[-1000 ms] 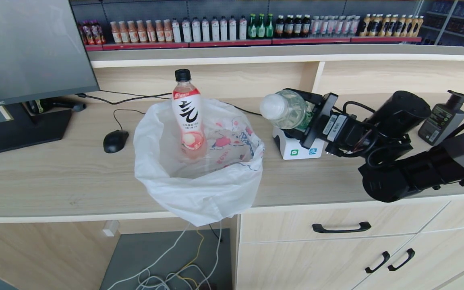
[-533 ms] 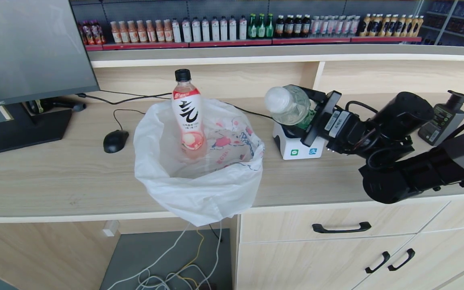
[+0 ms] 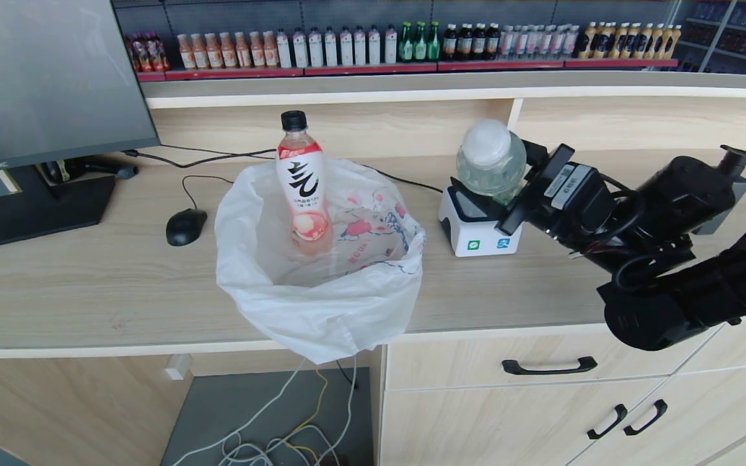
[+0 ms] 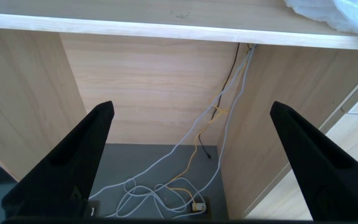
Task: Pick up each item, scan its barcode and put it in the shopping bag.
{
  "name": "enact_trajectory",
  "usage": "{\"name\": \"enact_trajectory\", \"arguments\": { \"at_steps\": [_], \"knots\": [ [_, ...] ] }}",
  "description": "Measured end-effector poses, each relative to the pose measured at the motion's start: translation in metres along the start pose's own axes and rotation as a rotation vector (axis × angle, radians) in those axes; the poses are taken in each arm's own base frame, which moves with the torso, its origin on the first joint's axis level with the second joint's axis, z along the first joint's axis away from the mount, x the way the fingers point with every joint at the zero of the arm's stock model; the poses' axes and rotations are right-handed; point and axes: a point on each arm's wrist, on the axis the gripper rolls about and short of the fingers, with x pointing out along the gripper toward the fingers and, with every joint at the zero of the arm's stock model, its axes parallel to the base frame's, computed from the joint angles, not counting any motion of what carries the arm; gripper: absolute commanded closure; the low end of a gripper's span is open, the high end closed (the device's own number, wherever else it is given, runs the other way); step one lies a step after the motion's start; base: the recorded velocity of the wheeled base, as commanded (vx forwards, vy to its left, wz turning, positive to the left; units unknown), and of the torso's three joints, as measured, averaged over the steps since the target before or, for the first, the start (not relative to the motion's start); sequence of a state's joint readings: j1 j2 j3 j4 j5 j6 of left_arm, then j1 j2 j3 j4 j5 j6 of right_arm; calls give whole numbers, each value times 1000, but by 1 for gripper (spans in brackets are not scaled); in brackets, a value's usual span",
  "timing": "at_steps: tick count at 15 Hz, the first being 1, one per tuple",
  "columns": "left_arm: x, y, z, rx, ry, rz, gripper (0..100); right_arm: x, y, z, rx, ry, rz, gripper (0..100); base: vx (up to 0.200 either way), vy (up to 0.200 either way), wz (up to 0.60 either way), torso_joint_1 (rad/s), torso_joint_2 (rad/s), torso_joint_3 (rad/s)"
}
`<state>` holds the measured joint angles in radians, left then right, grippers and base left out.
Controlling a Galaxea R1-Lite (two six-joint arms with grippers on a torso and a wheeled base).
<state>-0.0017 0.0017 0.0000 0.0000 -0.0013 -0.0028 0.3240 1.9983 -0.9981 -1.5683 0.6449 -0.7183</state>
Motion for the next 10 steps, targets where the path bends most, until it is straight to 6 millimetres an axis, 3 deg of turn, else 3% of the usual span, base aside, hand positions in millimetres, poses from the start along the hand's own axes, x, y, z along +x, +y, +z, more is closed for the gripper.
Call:
{"name": "enact_trajectory", "arguments": {
  "at_steps": [6, 10],
  "knots": [
    [0, 0, 0, 0, 0, 0, 0, -1, -29, 51, 184, 17, -211, 100, 0, 0, 0, 0, 0, 0],
    [0, 0, 0, 0, 0, 0, 0, -10, -38, 75, 296, -15, -244, 100, 0, 0, 0, 0, 0, 0]
  ]
}}
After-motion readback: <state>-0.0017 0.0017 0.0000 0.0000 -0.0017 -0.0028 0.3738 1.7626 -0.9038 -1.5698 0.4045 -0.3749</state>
